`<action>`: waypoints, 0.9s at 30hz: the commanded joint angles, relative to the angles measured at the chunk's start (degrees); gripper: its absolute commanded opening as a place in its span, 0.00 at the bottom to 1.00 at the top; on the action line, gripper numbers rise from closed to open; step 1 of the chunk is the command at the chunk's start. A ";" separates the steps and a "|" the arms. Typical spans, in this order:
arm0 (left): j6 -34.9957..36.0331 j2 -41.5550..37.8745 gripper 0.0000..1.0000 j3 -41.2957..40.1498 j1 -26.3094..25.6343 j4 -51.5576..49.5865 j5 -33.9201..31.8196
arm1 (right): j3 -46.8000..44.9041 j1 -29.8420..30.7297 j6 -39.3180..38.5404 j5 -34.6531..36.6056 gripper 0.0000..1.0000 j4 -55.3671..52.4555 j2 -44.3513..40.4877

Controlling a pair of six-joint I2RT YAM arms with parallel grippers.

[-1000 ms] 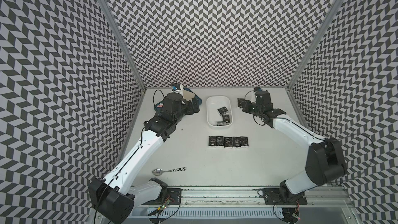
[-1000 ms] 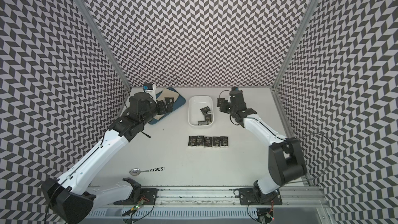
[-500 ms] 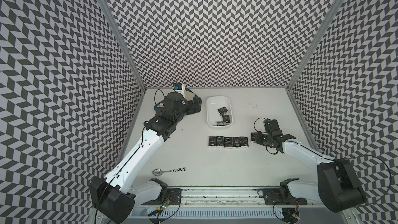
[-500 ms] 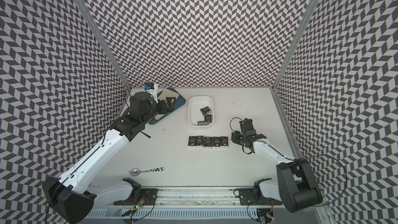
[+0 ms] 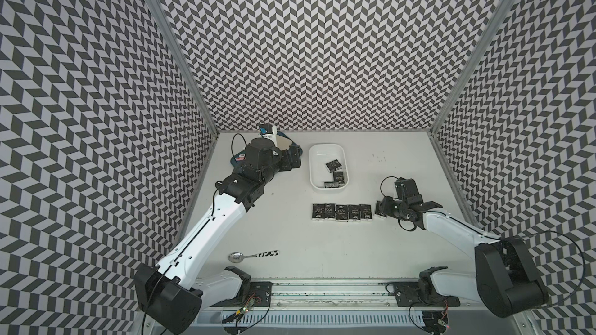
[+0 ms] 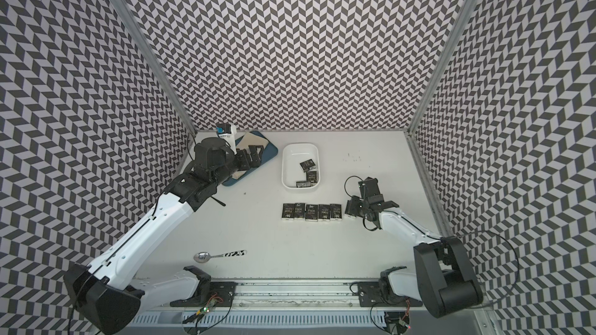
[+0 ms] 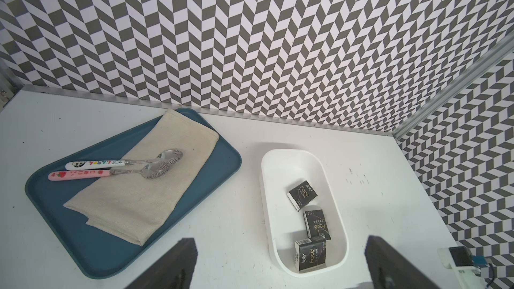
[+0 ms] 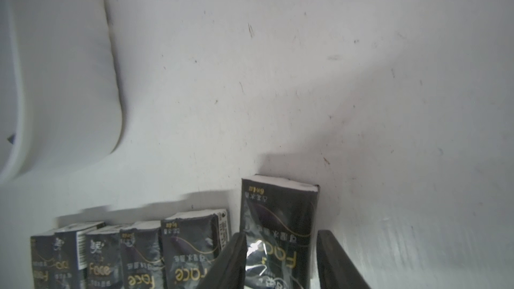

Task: Take the pocket tissues out of the storage box
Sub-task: Place the pocket tissues at the center of the board.

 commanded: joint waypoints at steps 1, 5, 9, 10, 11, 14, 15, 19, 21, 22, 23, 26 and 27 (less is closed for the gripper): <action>0.17 -0.26 0.99 1.46 -0.11 -0.35 -0.52 | 1.23 -0.59 0.10 1.43 0.47 1.54 0.96; 0.57 -0.61 0.99 1.81 -0.08 -1.01 -1.06 | -0.75 -1.59 0.54 0.41 0.44 4.49 2.42; 0.50 -0.47 0.99 1.71 -0.14 -1.37 -1.07 | -1.69 -2.30 0.34 -0.54 0.34 5.42 3.25; 0.44 -0.52 0.99 1.71 -0.17 -1.38 -1.00 | -1.91 -2.43 0.24 -0.36 0.33 5.42 3.27; 0.39 -0.58 0.99 1.62 -0.17 -1.38 -0.97 | -2.17 -2.57 0.07 -0.35 0.32 5.50 3.26; 0.30 -0.77 0.99 1.27 -0.14 -1.21 -1.14 | -2.99 -2.79 -0.68 -0.87 0.27 6.00 3.04; 0.22 -0.77 0.99 1.18 -0.17 -1.20 -1.14 | -3.31 -2.79 -1.17 -1.26 0.25 6.25 2.92; 0.04 -0.50 0.99 1.17 -0.23 -0.93 -0.91 | -4.41 -2.79 -3.62 -3.98 0.21 7.45 3.47; 0.04 -0.18 0.99 1.52 -0.35 -0.97 -0.79 | -4.78 -2.62 -4.81 -4.89 0.20 7.62 3.77; 0.00 0.01 0.99 1.74 -0.42 -1.01 -0.79 | -4.87 -2.54 -5.19 -4.93 0.20 7.68 3.92; -0.04 0.13 0.99 1.95 -0.42 -1.02 -0.79 | -4.97 -2.40 -5.31 -5.08 0.20 7.87 3.88; -0.14 0.73 0.99 2.88 -0.78 -1.33 -0.90 | -4.69 -1.59 -5.76 -5.66 0.20 7.98 3.72; -0.06 0.90 0.99 3.13 -0.87 -1.37 -1.04 | -4.69 -1.27 -5.92 -5.47 0.20 7.97 3.76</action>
